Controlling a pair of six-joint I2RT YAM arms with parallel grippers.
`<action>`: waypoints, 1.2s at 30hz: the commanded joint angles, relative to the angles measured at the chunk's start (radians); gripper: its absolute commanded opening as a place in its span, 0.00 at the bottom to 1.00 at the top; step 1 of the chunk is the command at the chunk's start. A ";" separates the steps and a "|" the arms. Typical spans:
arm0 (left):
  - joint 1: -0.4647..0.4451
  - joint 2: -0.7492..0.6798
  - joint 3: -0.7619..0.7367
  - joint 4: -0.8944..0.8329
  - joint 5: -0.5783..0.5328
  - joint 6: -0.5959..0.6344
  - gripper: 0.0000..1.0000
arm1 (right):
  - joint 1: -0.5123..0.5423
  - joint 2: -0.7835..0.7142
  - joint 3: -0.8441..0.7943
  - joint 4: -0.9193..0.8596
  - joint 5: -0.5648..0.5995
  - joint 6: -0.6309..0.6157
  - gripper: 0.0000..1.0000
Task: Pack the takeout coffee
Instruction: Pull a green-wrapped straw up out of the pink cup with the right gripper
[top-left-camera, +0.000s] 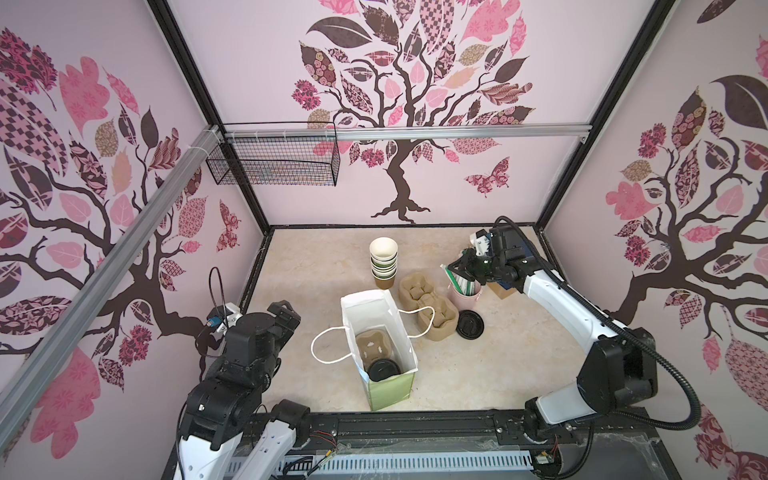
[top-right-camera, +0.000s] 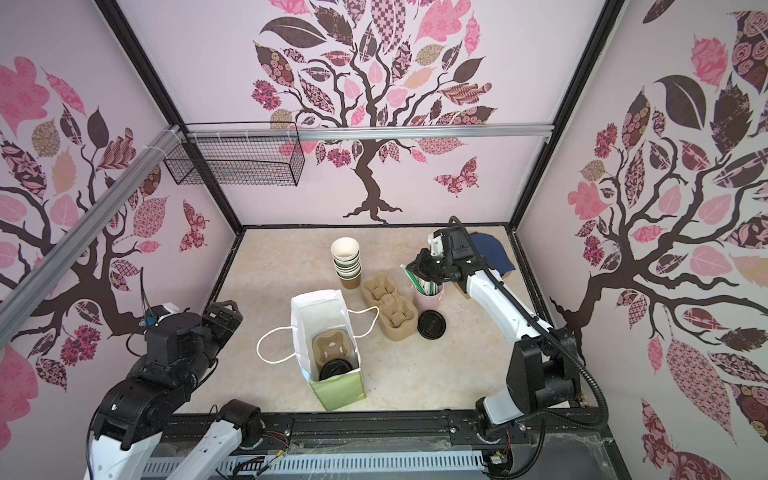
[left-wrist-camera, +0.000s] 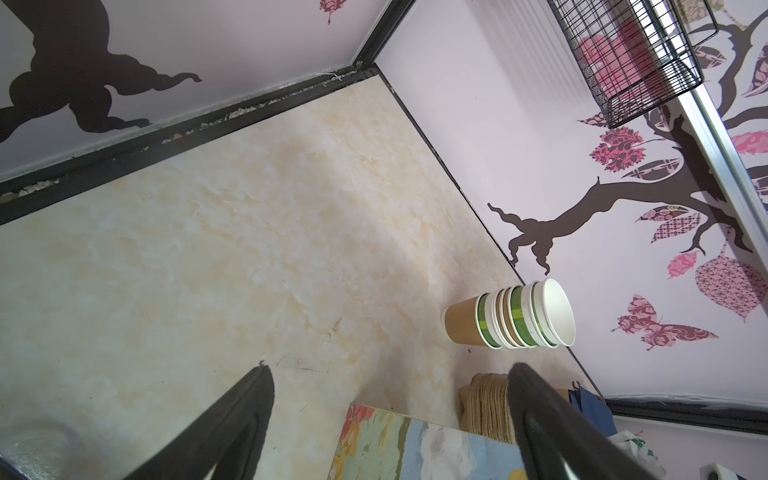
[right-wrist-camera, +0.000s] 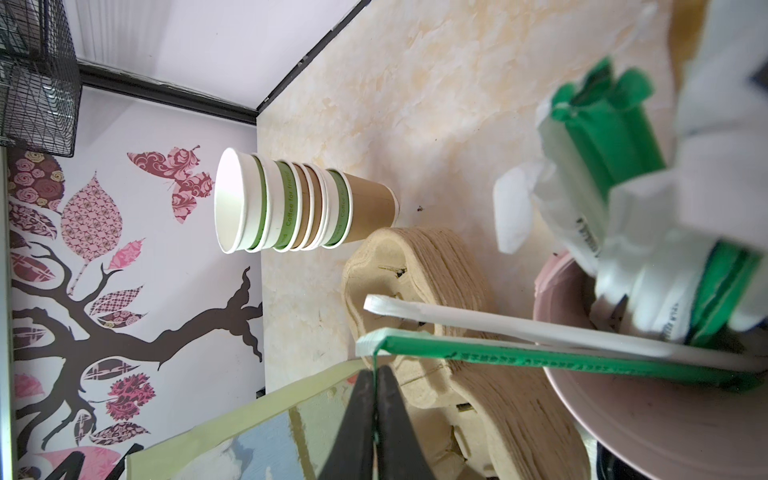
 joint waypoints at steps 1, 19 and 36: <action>0.000 -0.007 -0.012 0.015 0.001 0.013 0.91 | 0.002 0.007 0.041 -0.011 -0.003 0.001 0.05; 0.000 0.008 0.009 0.062 0.010 0.101 0.91 | 0.002 -0.137 0.164 -0.157 0.101 0.023 0.00; 0.001 0.105 0.163 0.215 0.104 0.591 0.92 | 0.014 -0.206 0.591 -0.484 0.019 -0.025 0.00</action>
